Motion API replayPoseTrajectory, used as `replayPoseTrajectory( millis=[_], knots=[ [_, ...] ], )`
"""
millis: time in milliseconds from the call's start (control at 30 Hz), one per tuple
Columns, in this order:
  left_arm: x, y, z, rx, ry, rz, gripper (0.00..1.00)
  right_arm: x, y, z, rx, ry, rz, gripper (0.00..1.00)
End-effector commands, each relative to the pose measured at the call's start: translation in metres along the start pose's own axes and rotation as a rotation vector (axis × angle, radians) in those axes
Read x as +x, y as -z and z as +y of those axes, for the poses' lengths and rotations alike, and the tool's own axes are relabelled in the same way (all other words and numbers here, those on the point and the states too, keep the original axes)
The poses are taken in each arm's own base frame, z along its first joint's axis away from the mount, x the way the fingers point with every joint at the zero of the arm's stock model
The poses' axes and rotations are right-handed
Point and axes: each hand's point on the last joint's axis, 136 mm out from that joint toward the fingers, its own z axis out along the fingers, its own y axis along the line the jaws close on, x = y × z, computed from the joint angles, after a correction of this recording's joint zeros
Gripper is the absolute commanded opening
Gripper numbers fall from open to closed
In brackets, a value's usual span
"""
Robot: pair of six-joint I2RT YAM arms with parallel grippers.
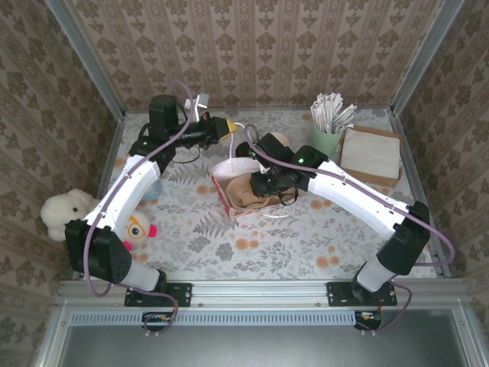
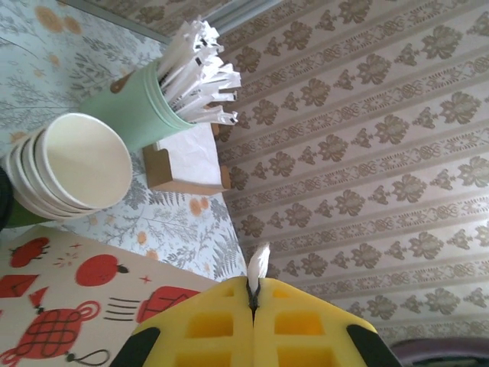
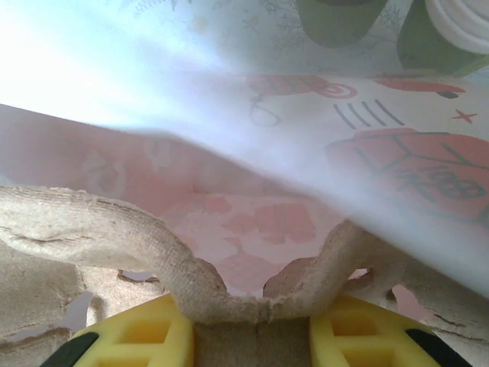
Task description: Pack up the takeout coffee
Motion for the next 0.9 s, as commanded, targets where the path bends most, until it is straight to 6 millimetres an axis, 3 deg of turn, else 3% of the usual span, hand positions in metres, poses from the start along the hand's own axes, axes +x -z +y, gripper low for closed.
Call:
replayPoseTrajectory(
  millis=[0,200,533,867],
  knots=[
    [-0.007,0.009,0.005,-0.045,-0.003,-0.072,0.0,-0.009,0.023,0.004,-0.033,0.07,-0.118,0.25],
    [-0.018,0.013,0.024,-0.071,0.075,-0.13,0.0,0.004,0.007,0.006,-0.061,0.152,-0.091,0.25],
    [-0.006,0.007,-0.048,0.067,-0.235,-0.109,0.0,0.042,-0.026,0.006,-0.052,0.192,0.14,0.24],
    [0.001,0.018,-0.079,0.174,-0.392,-0.153,0.0,0.044,-0.048,-0.008,0.04,0.164,0.163,0.24]
  ],
)
